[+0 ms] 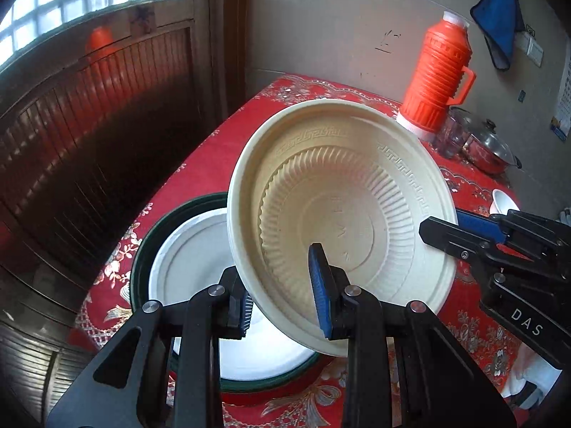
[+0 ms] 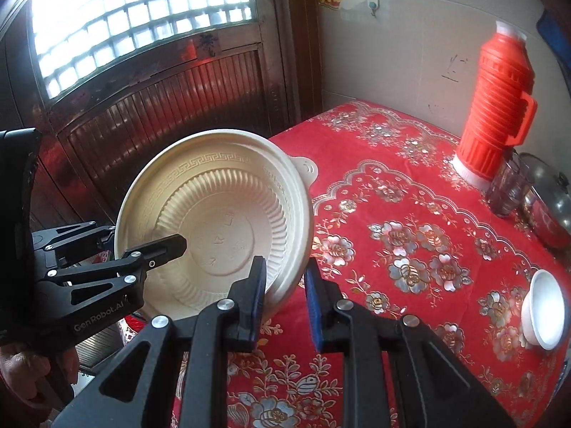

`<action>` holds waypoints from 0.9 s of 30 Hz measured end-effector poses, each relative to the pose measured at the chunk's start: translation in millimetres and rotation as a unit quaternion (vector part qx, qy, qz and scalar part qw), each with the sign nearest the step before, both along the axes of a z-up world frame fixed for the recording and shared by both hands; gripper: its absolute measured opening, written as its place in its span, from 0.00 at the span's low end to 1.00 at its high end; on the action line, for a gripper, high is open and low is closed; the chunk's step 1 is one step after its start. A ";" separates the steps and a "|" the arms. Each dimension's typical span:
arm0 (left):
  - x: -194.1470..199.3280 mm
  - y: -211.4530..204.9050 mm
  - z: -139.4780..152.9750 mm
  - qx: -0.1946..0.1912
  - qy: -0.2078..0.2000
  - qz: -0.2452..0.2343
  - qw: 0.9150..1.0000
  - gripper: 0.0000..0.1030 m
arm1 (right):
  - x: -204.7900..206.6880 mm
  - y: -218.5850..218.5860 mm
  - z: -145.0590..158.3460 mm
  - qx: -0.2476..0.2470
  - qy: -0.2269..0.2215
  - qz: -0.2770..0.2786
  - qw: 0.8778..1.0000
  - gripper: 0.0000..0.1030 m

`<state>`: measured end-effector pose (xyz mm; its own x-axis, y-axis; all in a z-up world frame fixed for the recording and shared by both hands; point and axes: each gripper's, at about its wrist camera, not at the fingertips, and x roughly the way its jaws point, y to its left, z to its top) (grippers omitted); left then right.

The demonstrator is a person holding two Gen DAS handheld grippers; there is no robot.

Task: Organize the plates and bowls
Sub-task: 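Carry the beige bowl with the left gripper toward the white bowl in the basin, then lower the beige bowl into the white bowl and open the left gripper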

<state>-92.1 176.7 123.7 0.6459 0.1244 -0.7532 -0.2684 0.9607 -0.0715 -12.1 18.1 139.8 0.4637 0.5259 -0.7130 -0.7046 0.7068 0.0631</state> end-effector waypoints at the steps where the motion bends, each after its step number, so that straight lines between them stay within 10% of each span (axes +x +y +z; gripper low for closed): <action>1: -2.0 5.8 -0.6 0.001 0.001 0.006 1.000 0.27 | -0.6 7.1 -0.3 -0.001 0.000 0.007 1.000 0.22; 27: -2.6 57.0 -52.2 -0.027 0.065 0.031 0.997 0.27 | -5.3 79.2 -41.0 -0.068 0.020 0.055 0.996 0.25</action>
<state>-94.7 233.7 71.6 0.5353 0.1173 -0.8365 -0.3372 0.9376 -0.0844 -17.4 97.3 98.8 0.3781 0.4685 -0.7984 -0.7766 0.6300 0.0019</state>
